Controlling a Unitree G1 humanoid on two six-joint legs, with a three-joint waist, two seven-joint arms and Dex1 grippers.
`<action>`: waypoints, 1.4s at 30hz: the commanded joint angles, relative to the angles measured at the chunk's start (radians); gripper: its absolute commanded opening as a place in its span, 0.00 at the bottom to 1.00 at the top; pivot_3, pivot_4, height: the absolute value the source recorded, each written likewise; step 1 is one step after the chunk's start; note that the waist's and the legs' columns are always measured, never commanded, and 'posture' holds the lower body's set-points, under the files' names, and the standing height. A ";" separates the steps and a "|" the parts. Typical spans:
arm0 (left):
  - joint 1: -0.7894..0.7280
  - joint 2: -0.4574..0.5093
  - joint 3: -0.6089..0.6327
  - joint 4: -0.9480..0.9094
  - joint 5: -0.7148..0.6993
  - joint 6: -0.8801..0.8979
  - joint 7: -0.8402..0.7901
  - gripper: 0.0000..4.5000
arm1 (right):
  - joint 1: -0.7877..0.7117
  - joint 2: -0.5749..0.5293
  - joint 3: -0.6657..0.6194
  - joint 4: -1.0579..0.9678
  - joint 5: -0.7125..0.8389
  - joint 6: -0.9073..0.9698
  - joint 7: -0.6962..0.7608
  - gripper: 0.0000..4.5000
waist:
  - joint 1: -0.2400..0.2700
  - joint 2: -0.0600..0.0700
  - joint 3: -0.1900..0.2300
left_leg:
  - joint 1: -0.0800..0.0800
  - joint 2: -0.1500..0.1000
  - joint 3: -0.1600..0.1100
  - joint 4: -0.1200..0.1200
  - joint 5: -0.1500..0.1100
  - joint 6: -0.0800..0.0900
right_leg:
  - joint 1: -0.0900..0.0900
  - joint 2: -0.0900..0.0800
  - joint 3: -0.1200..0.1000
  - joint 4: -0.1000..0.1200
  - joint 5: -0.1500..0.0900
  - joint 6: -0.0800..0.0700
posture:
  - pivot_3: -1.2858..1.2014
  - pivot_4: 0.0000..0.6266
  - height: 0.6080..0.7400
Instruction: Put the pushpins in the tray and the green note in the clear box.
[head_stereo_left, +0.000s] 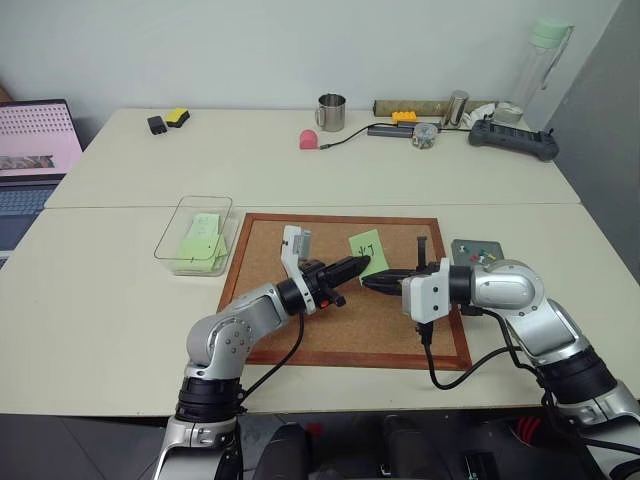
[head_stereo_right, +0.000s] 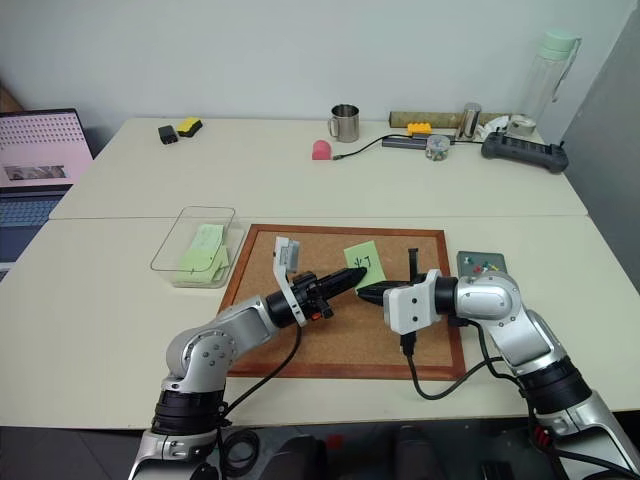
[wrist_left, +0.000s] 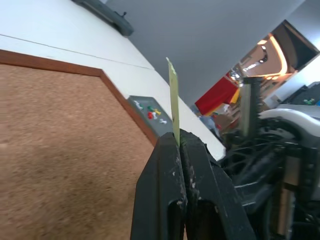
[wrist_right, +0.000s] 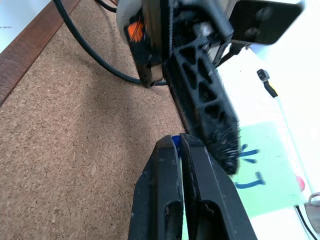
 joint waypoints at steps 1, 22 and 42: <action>-0.019 -0.006 -0.005 0.024 0.056 -0.052 0.030 0.00 | 0.001 -0.010 -0.045 -0.047 0.032 -0.026 -0.018 0.00 | 0.000 0.000 0.000 | 0.000 0.000 0.000 0.000 0.000 0.000 | 0.000 0.000 0.000 0.000 0.000 0.000 | 0.52 0.24 1.00; -0.006 0.017 -0.019 -0.029 0.119 -0.110 0.039 0.00 | 0.270 -0.047 -0.485 0.006 0.259 0.575 -0.287 0.00 | 0.019 0.000 0.000 | -0.002 -0.001 0.002 0.000 0.000 0.000 | -0.001 0.000 0.002 -0.002 0.001 0.001 | 0.52 0.24 1.00; -0.012 0.094 0.014 -0.170 0.179 -0.172 0.058 0.00 | 0.206 -0.134 -0.445 -0.108 0.346 0.687 -0.124 0.88 | 0.018 0.000 0.000 | -0.002 -0.001 0.002 0.001 0.000 0.001 | 0.000 0.001 0.001 -0.002 0.002 0.001 | 0.52 0.24 1.00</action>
